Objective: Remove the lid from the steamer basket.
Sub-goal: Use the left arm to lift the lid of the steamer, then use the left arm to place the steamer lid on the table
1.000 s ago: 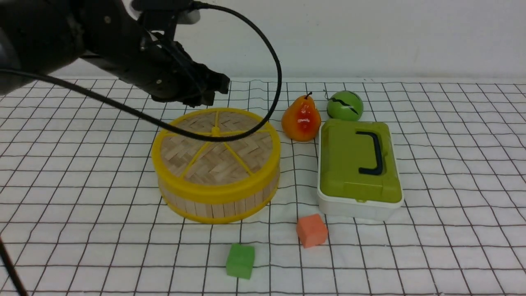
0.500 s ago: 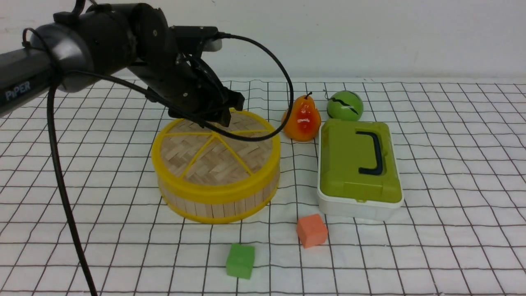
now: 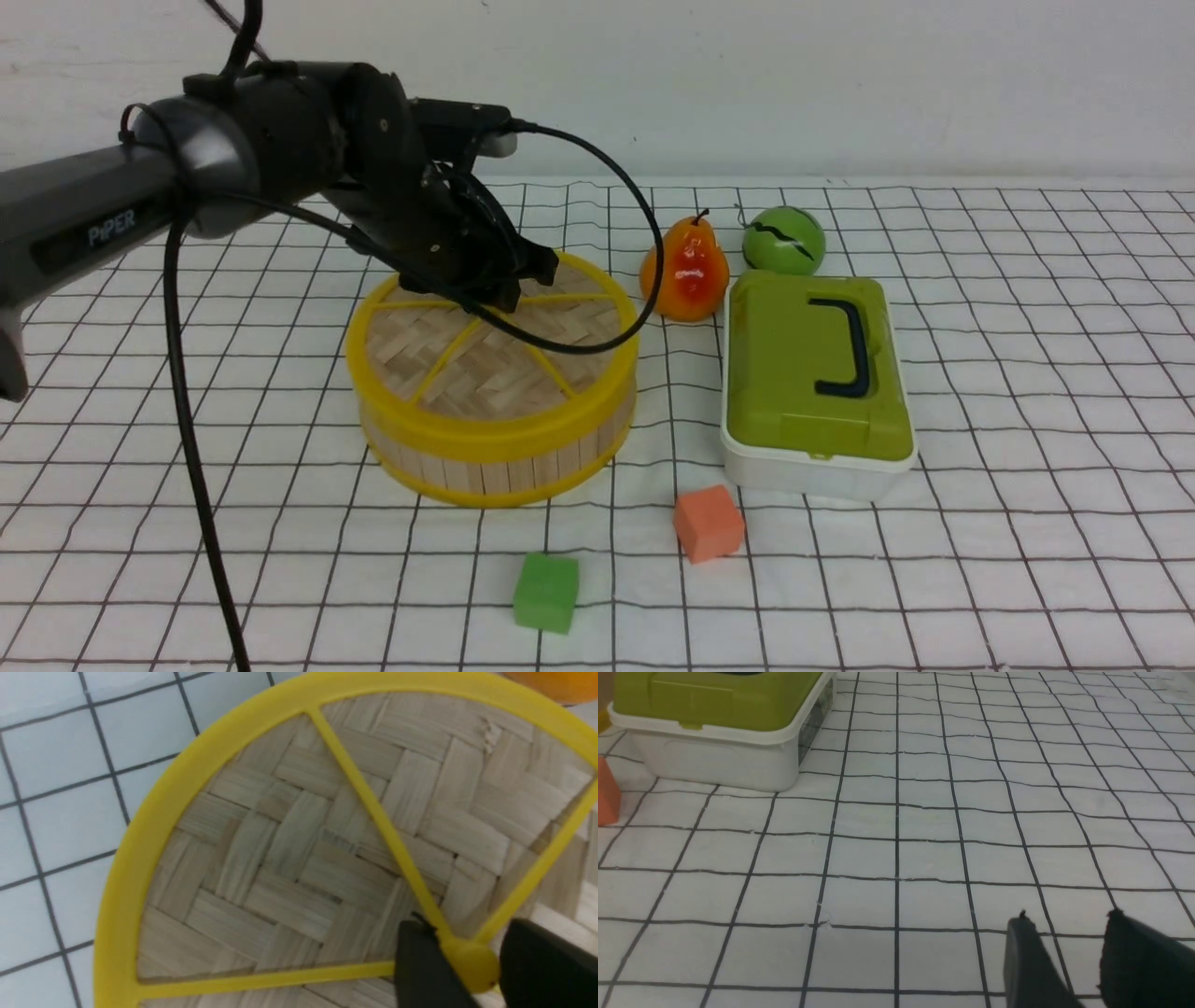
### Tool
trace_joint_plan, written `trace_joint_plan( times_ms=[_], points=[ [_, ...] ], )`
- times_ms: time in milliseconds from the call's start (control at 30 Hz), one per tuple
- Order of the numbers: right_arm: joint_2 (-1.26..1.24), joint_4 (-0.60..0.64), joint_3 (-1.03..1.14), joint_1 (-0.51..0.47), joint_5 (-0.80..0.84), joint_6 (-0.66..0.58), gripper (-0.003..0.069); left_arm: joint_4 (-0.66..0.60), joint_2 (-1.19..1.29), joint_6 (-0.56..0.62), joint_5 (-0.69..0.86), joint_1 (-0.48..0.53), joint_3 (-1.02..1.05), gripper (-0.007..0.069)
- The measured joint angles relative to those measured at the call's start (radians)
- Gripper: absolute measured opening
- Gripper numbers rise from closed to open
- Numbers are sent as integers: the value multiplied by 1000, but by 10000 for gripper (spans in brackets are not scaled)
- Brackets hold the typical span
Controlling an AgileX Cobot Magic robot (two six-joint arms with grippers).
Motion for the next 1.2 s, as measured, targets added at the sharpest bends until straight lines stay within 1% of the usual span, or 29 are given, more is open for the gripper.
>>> trace_joint_plan(
  times_ms=[100,267,400,500,567,600,633,667,700,733,767,833,867,933,1000,1033,1167,1200],
  points=[
    [0,0,0,0,0,0,239,-1,0,0,-2,0,-4,103],
    [0,0,0,0,0,0,239,-2,-10,0,4,0,-7,103],
    [0,0,0,0,0,0,239,10,-71,0,23,1,-19,103],
    [0,0,0,0,0,0,239,74,-164,-18,26,1,-40,103],
    [0,0,0,0,0,0,239,176,-258,-56,40,14,-49,103],
    [0,0,0,0,0,0,239,176,-258,-63,41,14,-50,103],
    [0,0,0,0,0,0,239,248,-316,-113,55,44,-50,103],
    [0,0,0,0,0,0,239,255,-322,-119,59,49,-50,103],
    [0,0,0,0,0,0,239,307,-359,-168,71,111,-41,103],
    [0,0,0,0,0,0,239,311,-359,-173,73,111,-37,103],
    [0,0,0,0,0,0,239,333,-367,-211,77,173,-10,103],
    [0,0,0,0,0,0,239,337,-365,-235,75,220,16,103],
    [0,0,0,0,0,0,239,336,-348,-261,66,285,78,103],
    [0,0,0,0,0,0,239,327,-309,-285,44,340,150,103],
    [0,0,0,0,0,0,239,322,-285,-298,33,359,181,103],
    [0,0,0,0,0,0,239,318,-233,-324,5,381,226,103],
    [0,0,0,0,0,0,239,318,-157,-349,-35,390,252,103],
    [0,0,0,0,0,0,239,316,-123,-361,-65,389,252,103]
  ],
)
